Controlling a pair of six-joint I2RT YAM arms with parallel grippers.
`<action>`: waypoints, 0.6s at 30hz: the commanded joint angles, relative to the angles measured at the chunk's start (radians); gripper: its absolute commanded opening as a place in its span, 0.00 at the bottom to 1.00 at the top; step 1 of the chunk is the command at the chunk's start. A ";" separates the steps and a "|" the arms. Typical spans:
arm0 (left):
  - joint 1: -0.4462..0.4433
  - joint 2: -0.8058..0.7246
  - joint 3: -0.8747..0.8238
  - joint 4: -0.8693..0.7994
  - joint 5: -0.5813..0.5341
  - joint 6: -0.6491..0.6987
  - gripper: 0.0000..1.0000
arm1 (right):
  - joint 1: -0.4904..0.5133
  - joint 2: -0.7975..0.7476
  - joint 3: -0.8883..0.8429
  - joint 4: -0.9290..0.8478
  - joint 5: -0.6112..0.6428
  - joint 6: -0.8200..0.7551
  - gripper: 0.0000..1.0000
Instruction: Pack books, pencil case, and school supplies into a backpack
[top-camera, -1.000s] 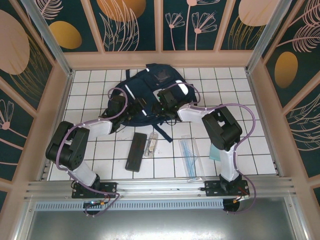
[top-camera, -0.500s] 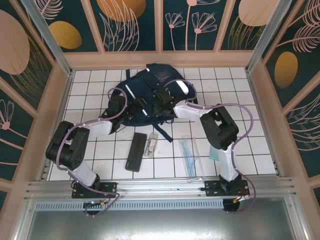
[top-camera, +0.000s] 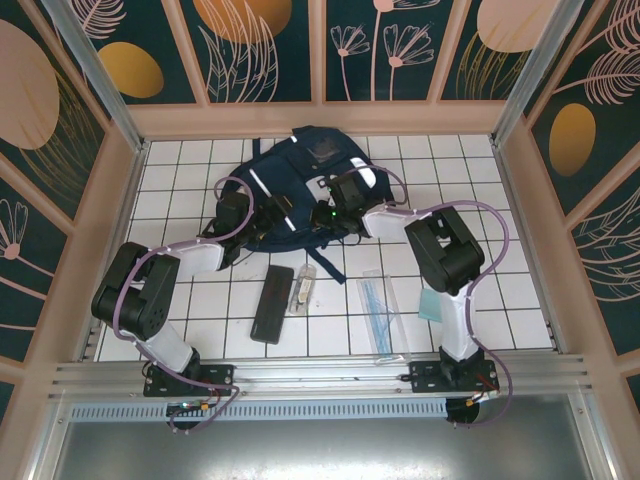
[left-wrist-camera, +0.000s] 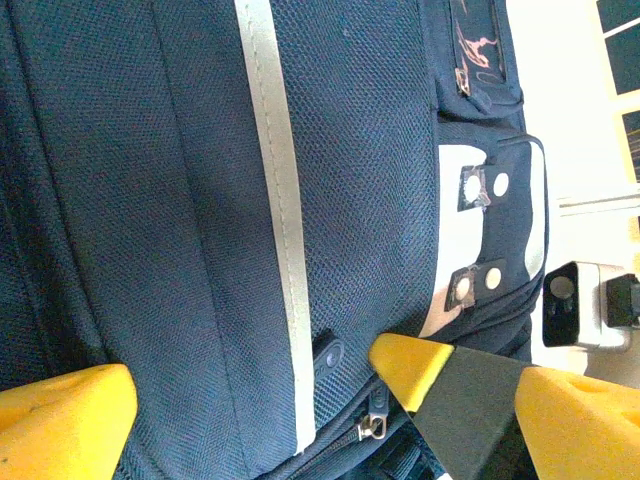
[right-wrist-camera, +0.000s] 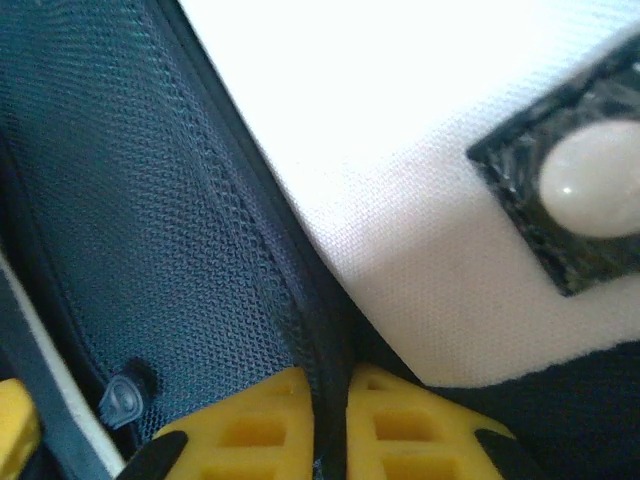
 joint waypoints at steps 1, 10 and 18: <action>-0.005 0.062 -0.029 -0.033 0.048 -0.052 0.97 | 0.002 -0.044 -0.081 -0.024 -0.040 0.000 0.08; -0.007 0.072 -0.023 -0.008 0.031 -0.069 0.98 | 0.004 -0.124 -0.154 -0.010 -0.064 -0.044 0.06; -0.010 0.087 -0.023 0.034 0.028 -0.094 0.98 | 0.007 -0.076 -0.116 -0.081 -0.147 -0.084 0.38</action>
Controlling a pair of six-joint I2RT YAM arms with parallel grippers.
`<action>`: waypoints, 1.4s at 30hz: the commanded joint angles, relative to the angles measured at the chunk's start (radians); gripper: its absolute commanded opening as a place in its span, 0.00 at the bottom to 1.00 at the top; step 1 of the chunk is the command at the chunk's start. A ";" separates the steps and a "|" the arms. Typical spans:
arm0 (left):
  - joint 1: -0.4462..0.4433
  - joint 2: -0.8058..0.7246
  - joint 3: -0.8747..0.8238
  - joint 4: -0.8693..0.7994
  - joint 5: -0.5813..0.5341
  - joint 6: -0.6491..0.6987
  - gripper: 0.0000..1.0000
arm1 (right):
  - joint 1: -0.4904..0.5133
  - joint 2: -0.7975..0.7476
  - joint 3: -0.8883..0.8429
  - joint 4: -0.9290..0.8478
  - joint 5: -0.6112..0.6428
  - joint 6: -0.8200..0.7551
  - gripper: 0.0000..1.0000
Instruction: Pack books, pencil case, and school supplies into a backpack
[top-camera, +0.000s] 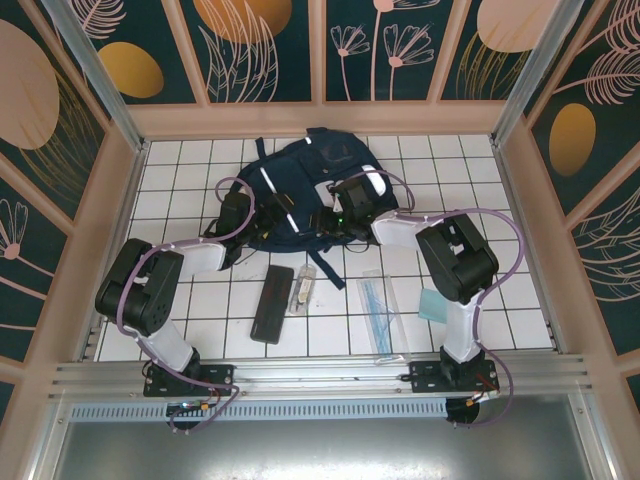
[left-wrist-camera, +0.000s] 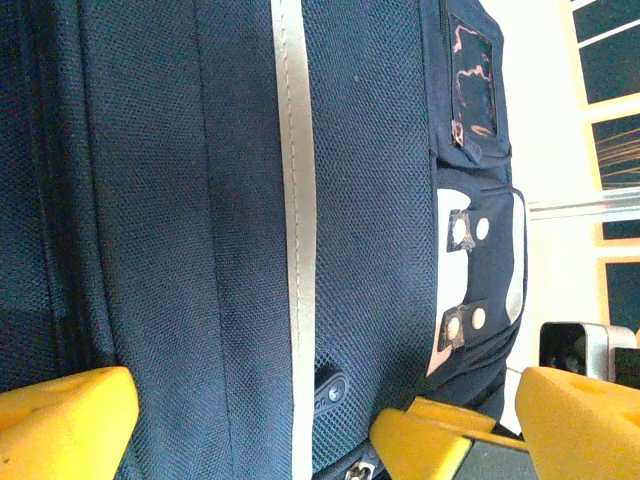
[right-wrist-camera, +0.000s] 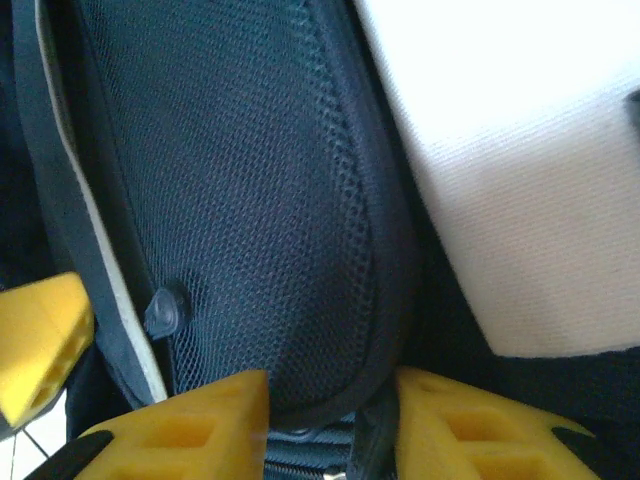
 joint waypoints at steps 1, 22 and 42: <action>-0.009 0.056 -0.022 -0.029 0.002 -0.038 0.98 | 0.013 0.023 -0.005 -0.098 -0.079 -0.023 0.37; -0.026 0.083 -0.006 0.013 -0.003 -0.081 0.98 | 0.029 -0.097 -0.082 -0.042 -0.127 -0.013 0.00; -0.086 0.086 0.009 0.056 -0.017 -0.133 0.98 | 0.130 0.049 0.171 -0.031 -0.022 -0.009 0.00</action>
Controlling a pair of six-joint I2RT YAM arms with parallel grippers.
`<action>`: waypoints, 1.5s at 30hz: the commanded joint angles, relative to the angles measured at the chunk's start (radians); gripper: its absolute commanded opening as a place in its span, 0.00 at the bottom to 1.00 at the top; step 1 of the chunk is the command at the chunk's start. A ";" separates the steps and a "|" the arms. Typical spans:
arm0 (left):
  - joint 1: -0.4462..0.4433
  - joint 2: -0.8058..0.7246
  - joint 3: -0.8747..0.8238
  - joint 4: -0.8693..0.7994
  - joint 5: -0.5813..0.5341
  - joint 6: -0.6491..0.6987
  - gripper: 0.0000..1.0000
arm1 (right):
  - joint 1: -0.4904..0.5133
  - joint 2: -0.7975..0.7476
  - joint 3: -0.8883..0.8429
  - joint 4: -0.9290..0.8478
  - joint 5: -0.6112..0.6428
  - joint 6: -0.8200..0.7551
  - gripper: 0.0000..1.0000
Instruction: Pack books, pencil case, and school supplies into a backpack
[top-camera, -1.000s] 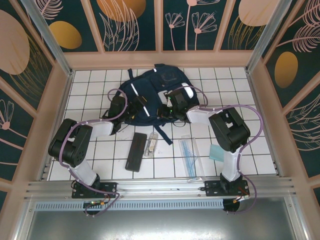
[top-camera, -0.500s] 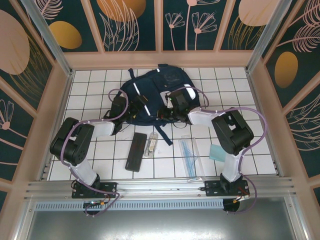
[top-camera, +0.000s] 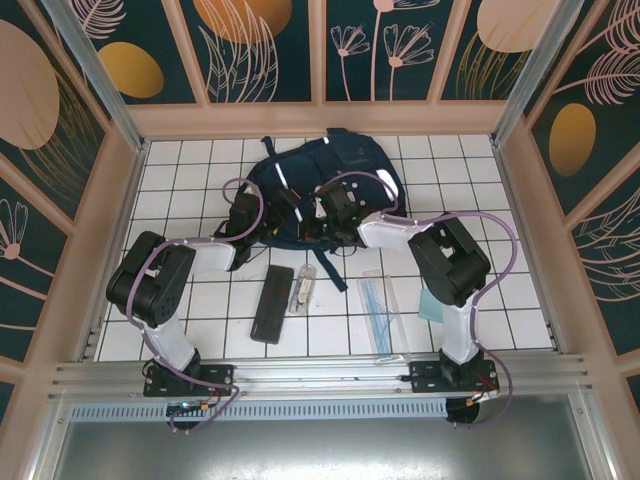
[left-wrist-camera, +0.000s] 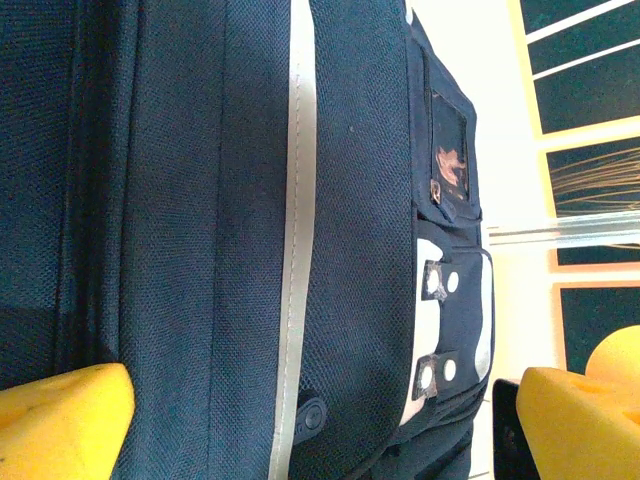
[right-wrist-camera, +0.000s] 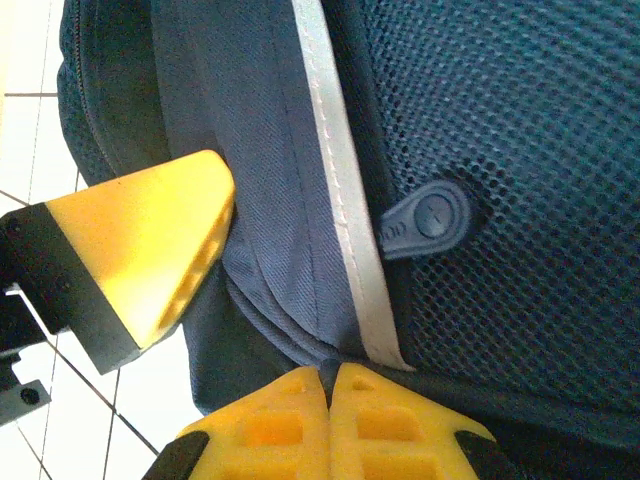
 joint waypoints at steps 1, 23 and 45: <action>-0.028 0.011 -0.009 -0.085 0.049 -0.035 0.99 | 0.031 0.024 0.086 0.044 0.009 -0.004 0.00; 0.043 -0.205 0.090 -0.516 -0.050 0.352 0.91 | -0.065 -0.185 -0.001 -0.144 0.221 0.017 0.42; -0.032 0.016 0.398 -1.048 0.008 0.810 0.52 | -0.387 -0.268 -0.370 -0.001 0.206 0.165 0.63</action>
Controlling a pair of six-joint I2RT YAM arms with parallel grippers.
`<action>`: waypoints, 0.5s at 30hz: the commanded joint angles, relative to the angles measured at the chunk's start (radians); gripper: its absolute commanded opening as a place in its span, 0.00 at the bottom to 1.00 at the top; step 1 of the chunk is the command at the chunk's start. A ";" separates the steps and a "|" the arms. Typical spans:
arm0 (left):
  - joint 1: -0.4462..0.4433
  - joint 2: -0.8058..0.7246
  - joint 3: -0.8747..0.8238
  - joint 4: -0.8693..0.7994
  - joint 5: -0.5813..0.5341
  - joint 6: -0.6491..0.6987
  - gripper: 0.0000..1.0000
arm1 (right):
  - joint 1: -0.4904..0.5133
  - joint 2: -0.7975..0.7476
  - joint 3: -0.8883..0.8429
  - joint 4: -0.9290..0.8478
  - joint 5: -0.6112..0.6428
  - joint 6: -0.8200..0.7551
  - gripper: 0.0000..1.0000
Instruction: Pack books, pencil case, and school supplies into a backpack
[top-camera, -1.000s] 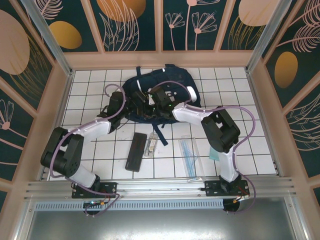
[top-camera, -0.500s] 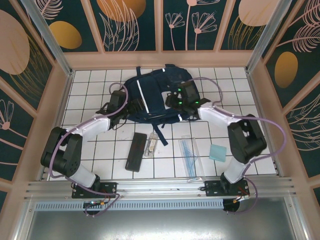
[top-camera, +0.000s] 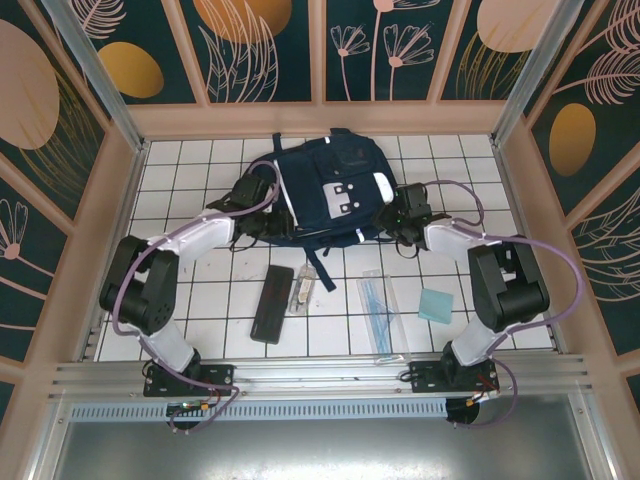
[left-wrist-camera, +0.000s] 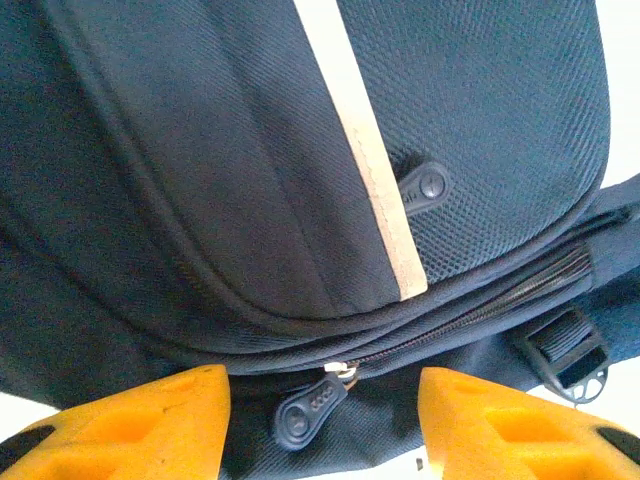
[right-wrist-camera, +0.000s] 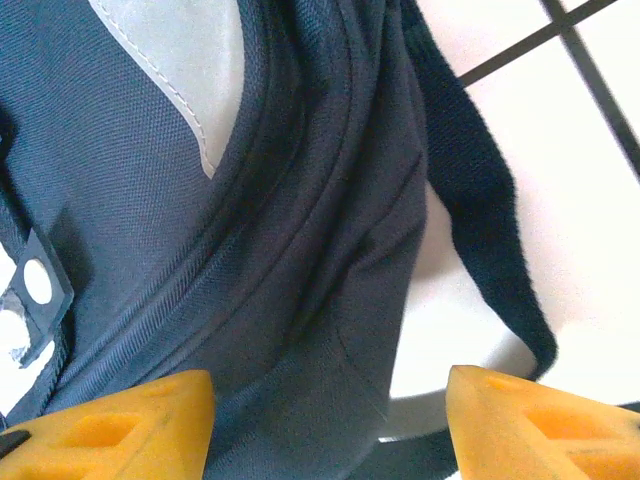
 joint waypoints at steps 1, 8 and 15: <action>-0.022 0.064 0.060 -0.126 -0.011 0.096 0.51 | -0.002 0.055 -0.009 0.074 -0.045 0.045 0.63; -0.031 0.128 0.079 -0.243 -0.033 0.152 0.48 | -0.003 0.093 0.004 0.127 -0.056 0.069 0.64; -0.045 0.201 0.090 -0.278 -0.123 0.176 0.56 | -0.001 0.113 0.011 0.155 -0.066 0.077 0.64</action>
